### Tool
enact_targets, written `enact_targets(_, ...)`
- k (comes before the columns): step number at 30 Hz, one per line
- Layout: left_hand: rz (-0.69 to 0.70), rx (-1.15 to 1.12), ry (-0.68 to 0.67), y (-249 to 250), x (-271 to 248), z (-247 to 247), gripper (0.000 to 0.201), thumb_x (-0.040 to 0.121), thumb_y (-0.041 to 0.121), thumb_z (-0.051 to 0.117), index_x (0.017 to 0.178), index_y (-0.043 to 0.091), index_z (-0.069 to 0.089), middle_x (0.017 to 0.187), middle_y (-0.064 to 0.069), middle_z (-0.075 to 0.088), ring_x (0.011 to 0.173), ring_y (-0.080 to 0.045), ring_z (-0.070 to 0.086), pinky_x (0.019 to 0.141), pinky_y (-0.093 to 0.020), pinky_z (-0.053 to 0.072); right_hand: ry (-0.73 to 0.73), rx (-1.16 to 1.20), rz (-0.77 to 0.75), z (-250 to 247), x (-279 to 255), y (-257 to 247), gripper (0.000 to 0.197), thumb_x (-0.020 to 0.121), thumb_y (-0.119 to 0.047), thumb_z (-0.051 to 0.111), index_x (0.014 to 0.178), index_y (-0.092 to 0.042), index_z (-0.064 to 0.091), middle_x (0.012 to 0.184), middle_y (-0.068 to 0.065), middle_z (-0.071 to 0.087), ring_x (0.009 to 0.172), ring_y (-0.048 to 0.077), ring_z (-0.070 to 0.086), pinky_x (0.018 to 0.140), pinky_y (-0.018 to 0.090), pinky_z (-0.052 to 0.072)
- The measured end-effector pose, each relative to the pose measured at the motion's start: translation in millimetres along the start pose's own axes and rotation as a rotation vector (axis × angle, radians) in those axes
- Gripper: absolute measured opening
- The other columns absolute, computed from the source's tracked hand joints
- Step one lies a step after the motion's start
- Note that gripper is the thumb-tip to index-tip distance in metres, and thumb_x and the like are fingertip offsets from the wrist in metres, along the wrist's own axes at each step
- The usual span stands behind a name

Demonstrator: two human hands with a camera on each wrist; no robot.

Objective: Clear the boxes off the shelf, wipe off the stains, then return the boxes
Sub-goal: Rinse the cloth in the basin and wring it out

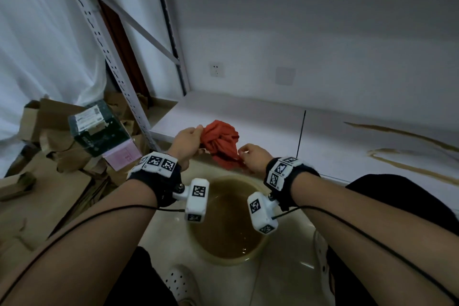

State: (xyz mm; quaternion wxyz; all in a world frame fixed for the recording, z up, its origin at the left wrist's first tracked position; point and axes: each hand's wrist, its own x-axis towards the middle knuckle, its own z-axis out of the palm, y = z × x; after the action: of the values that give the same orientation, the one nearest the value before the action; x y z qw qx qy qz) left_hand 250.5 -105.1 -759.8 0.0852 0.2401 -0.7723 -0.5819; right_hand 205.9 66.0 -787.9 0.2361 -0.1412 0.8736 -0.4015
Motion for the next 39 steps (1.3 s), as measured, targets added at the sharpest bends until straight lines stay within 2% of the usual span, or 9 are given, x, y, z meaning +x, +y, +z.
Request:
enact_targets(3,0.034,-0.064,-0.083,16,-3,-1,0.038,0.103,0.031,0.033,0.085,0.012,0.061,0.088,-0.012,0.063,0.079,-0.020,0.059,0.068,-0.027,0.050,0.048,-0.096,-0.019,-14,5,-6,0.040,0.096,-0.032,0.046,0.132,-0.012,0.044,0.128,0.008,0.056,0.111,0.028,0.057,0.091,0.032,0.044)
enact_targets(5,0.059,-0.049,-0.104,19,-2,2,0.040,0.103,0.033,0.032,0.093,0.009,0.064,0.089,-0.012,0.065,0.079,-0.021,0.060,0.068,-0.028,0.049,0.044,0.012,-0.100,-21,6,-9,0.050,0.092,-0.029,0.055,0.137,-0.012,0.038,0.131,0.006,0.052,0.113,0.024,0.055,0.090,0.028,0.041)
enact_targets(8,0.047,-0.043,-0.110,19,-2,10,0.039,0.102,0.032,0.035,0.094,0.008,0.064,0.088,-0.012,0.065,0.080,-0.021,0.061,0.071,-0.028,0.050,-0.041,0.218,-0.157,-21,9,-6,0.055,0.087,-0.021,0.065,0.135,-0.009,0.042,0.122,0.006,0.055,0.091,0.017,0.055,0.074,0.021,0.042)
enact_targets(12,0.015,0.044,-0.052,15,5,14,0.043,0.097,0.040,0.043,0.082,0.007,0.066,0.083,-0.010,0.065,0.078,-0.021,0.060,0.084,-0.036,0.051,0.030,0.352,-0.073,-17,12,-3,0.019,0.091,-0.020,0.057,0.094,-0.003,0.065,0.082,0.008,0.060,0.069,0.017,0.054,0.061,0.024,0.042)
enact_targets(16,-0.020,-0.040,0.026,14,11,6,0.035,0.089,0.037,0.059,0.063,0.014,0.053,0.065,-0.006,0.055,0.069,-0.020,0.051,0.074,-0.034,0.045,0.205,0.473,0.040,-27,26,-1,0.029,0.086,-0.025,0.052,0.060,-0.014,0.052,0.070,0.015,0.053,0.068,0.024,0.050,0.064,0.034,0.039)
enact_targets(22,-0.056,-0.153,0.013,12,10,10,0.039,0.093,0.022,0.056,0.058,0.017,0.041,0.055,-0.001,0.047,0.059,-0.015,0.046,0.070,-0.029,0.041,0.196,0.578,0.093,-26,35,7,0.027,0.084,-0.030,0.052,0.069,-0.010,0.061,0.089,0.023,0.067,0.085,0.035,0.063,0.088,0.051,0.050)
enact_targets(29,-0.146,-0.199,-0.049,22,14,13,0.024,0.092,0.040,0.056,0.093,0.016,0.058,0.094,-0.004,0.063,0.087,-0.019,0.059,0.073,-0.031,0.048,0.188,0.567,0.097,-30,33,8,0.033,0.089,-0.035,0.056,0.062,-0.016,0.055,0.082,0.015,0.060,0.078,0.027,0.056,0.072,0.041,0.046)
enact_targets(33,-0.164,-0.124,-0.227,14,14,18,0.043,0.082,0.000,0.066,0.112,0.025,0.048,0.111,-0.006,0.057,0.096,-0.021,0.057,0.075,-0.033,0.051,0.197,0.591,0.102,-32,33,9,0.032,0.093,-0.037,0.047,0.071,-0.016,0.057,0.084,0.011,0.059,0.081,0.025,0.055,0.076,0.036,0.045)
enact_targets(39,-0.201,-0.093,-0.161,10,15,16,0.029,0.090,-0.009,0.046,0.086,0.016,0.059,0.078,-0.010,0.061,0.060,-0.018,0.054,0.055,-0.025,0.048,0.071,0.601,0.145,-32,33,13,0.022,0.096,-0.038,0.046,0.100,-0.018,0.055,0.108,0.011,0.063,0.098,0.025,0.060,0.096,0.045,0.048)
